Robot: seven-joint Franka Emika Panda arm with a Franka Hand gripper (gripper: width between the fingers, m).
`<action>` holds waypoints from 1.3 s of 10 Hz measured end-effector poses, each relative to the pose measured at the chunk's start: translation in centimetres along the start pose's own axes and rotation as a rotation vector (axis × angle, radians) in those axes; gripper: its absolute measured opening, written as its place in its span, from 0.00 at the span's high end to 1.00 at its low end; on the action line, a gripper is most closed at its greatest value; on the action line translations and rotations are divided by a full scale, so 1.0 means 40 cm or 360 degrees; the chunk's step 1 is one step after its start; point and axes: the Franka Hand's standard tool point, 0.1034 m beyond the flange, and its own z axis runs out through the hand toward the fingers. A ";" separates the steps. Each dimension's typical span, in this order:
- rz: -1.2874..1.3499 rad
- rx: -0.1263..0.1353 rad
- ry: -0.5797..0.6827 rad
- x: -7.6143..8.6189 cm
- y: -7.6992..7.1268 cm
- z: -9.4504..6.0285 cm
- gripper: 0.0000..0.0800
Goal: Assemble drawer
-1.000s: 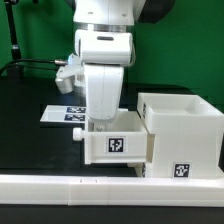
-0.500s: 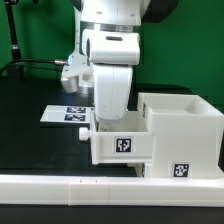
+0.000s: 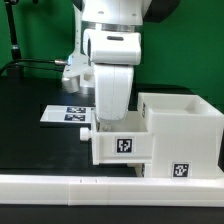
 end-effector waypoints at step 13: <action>0.0046 0.0040 -0.0010 0.032 -0.003 -0.002 0.94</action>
Offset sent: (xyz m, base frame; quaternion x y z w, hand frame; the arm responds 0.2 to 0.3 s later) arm 0.0047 0.0169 0.0012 -0.0117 -0.0106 -0.0042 0.9999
